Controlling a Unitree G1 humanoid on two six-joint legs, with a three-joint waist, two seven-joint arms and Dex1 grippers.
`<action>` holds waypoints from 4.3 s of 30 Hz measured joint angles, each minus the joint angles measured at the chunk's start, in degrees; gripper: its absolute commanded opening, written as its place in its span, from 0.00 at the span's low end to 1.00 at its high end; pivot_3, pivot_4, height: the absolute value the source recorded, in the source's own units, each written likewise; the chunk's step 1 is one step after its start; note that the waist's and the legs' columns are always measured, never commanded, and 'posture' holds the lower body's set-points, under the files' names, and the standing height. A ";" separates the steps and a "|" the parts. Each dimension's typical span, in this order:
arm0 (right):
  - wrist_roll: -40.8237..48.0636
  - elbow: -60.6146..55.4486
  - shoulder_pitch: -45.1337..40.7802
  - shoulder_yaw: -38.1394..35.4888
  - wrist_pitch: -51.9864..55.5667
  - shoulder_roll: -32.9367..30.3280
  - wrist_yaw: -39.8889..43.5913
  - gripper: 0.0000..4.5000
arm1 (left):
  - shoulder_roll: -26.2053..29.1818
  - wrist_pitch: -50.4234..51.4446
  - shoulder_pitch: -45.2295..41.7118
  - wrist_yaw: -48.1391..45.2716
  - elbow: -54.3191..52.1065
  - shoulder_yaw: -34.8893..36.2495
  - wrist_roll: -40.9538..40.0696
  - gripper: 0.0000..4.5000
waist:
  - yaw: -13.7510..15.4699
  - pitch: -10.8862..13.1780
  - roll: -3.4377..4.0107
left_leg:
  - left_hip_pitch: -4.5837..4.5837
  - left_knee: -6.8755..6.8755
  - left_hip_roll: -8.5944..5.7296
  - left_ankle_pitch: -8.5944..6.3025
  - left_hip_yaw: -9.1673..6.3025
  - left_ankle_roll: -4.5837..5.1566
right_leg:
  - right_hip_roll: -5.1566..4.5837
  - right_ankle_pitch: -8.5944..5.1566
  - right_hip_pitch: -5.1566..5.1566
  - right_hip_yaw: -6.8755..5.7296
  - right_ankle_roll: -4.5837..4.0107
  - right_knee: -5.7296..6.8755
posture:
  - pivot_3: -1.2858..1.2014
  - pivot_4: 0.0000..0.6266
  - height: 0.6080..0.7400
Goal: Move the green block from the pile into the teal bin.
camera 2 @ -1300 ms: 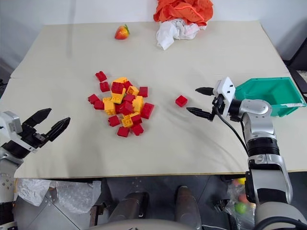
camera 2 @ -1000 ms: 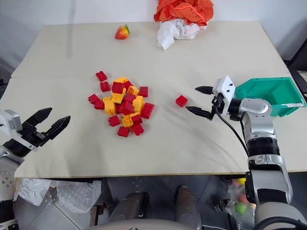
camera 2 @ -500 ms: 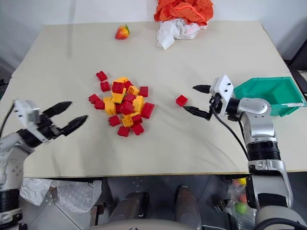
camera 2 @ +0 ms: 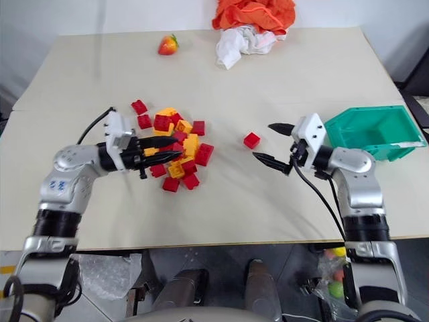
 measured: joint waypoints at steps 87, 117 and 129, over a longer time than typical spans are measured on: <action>3.76 -9.65 -8.38 4.61 14.02 -1.78 6.30 1.00 | 6.06 14.74 -16.30 12.12 21.46 -9.30 19.19 1.00 | -1.23 -0.02 0.01 | -0.02 0.19 -0.09 -0.05 0.18 0.11 | 0.01 0.12 -0.06 0.23 0.12 0.20 | 0.52 0.24 1.00; 10.42 -13.45 -2.29 -2.87 13.63 -2.23 0.53 1.00 | 1.42 6.89 -28.58 0.14 27.58 -3.78 18.29 0.37 | -0.52 0.00 -0.06 | -0.31 0.63 -0.05 -0.12 0.23 0.24 | -0.03 0.21 -0.21 0.33 0.26 0.31 | 0.52 0.24 1.00; 10.78 -15.90 0.63 -4.97 14.45 -4.30 -2.68 1.00 | -0.06 -0.01 -24.75 1.34 33.76 -9.13 23.80 0.64 | -0.04 0.00 -0.06 | -0.30 0.65 -0.11 -0.13 0.32 0.25 | 0.05 0.22 -0.21 0.37 0.26 0.31 | 0.52 0.24 1.00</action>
